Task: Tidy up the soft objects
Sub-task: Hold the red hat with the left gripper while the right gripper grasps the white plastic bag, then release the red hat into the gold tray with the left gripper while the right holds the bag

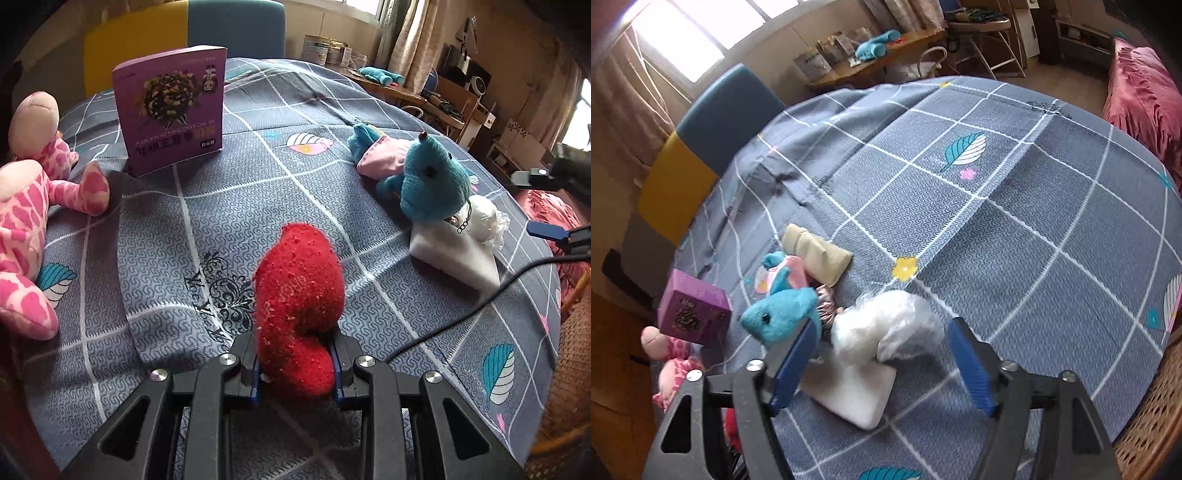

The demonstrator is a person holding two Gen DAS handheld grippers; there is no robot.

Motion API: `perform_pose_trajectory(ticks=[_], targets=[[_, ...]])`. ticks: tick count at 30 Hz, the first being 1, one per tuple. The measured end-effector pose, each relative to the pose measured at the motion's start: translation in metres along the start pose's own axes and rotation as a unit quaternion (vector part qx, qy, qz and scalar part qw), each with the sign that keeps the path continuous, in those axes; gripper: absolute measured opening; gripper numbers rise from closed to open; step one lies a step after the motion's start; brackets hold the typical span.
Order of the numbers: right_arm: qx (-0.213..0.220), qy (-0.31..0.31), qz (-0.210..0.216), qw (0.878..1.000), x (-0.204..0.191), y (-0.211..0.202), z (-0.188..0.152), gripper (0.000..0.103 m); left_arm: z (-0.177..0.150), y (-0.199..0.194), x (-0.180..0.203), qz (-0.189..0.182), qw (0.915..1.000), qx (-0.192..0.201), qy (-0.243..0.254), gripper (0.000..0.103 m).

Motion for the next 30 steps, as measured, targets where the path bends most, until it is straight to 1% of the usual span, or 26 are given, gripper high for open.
perform_pose_trajectory(ticks=[2,4,6,7,8,9,11,13,16,18,22,27,30], targets=[[-0.027,-0.011,-0.009,1.000,-0.001,0.018,0.001,0.082,0.001,0.001,0.000,-0.001,1.0000,-0.002,-0.003,0.029],[-0.048,-0.030,-0.050,0.997,0.004,0.034,0.000,0.082,0.001,0.001,0.000,-0.002,1.0000,-0.002,-0.005,0.029],[-0.070,-0.053,-0.060,0.994,0.003,0.051,-0.007,0.082,0.000,0.000,0.000,-0.003,1.0000,-0.001,-0.005,0.029],[-0.084,-0.064,-0.065,0.992,0.004,0.056,-0.012,0.075,0.000,0.000,0.000,-0.003,1.0000,0.000,-0.007,0.029],[-0.094,-0.078,-0.067,0.990,0.002,0.059,-0.017,0.053,0.000,0.000,-0.001,-0.003,1.0000,0.002,-0.008,0.029],[-0.099,-0.088,-0.068,0.989,0.001,0.060,-0.020,0.046,0.000,0.000,0.000,-0.003,0.9999,0.003,-0.009,0.029],[-0.095,-0.095,-0.082,0.988,0.003,0.059,-0.019,0.039,-0.001,-0.001,0.000,-0.001,0.9999,0.007,-0.012,0.028],[-0.081,-0.090,-0.084,0.989,0.007,0.055,-0.013,0.036,-0.001,-0.002,0.000,0.002,0.9999,0.010,-0.012,0.026],[-0.080,-0.101,-0.100,0.987,0.010,0.057,-0.010,0.035,-0.001,-0.005,0.001,0.008,0.9999,0.007,-0.009,0.024],[-0.087,-0.109,-0.105,0.985,0.011,0.060,-0.011,0.035,-0.002,-0.008,0.001,0.003,0.9999,0.004,-0.011,0.023],[-0.107,-0.100,-0.100,0.984,0.014,0.067,-0.016,0.036,-0.008,-0.018,-0.003,-0.013,0.9996,0.001,-0.024,0.022],[-0.108,-0.122,-0.116,0.980,0.012,0.068,-0.016,0.036,-0.009,-0.045,-0.009,-0.028,0.9987,0.021,-0.038,0.022],[-0.106,-0.127,-0.118,0.979,0.013,0.066,-0.015,0.036,-0.008,-0.061,-0.014,-0.025,0.9982,0.030,-0.045,0.022]])
Point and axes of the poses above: each gripper's, at about its wrist camera, not at the fingertips, and y roughly the way its jaws point, x to its right, z to its top, the point moved 9 cm from there along y, roughly the way its jaws point, and after that the axes turned 8 degrees about z, right-handed, at the moved point
